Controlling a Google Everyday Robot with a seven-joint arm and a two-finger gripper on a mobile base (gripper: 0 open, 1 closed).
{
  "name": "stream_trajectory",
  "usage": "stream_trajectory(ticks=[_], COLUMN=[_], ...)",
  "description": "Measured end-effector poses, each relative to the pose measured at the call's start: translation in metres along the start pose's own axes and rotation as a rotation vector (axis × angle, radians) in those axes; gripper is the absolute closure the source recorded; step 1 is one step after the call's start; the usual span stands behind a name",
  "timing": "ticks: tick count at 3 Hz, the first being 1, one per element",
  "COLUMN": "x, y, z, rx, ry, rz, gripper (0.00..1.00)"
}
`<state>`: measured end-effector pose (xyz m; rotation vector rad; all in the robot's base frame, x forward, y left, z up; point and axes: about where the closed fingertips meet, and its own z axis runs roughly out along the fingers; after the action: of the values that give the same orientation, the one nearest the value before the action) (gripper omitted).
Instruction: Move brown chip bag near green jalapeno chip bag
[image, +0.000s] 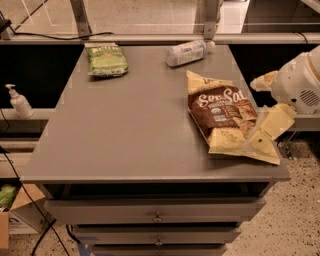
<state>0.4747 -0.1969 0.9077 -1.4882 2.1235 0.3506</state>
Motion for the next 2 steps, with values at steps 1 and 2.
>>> stream_trajectory(ticks=[1, 2], x=[0.016, 0.021], y=[-0.010, -0.014], z=[0.025, 0.049], rx=[-0.007, -0.032], ry=[-0.047, -0.082], rz=[0.077, 0.125], gripper=[0.00, 0.00])
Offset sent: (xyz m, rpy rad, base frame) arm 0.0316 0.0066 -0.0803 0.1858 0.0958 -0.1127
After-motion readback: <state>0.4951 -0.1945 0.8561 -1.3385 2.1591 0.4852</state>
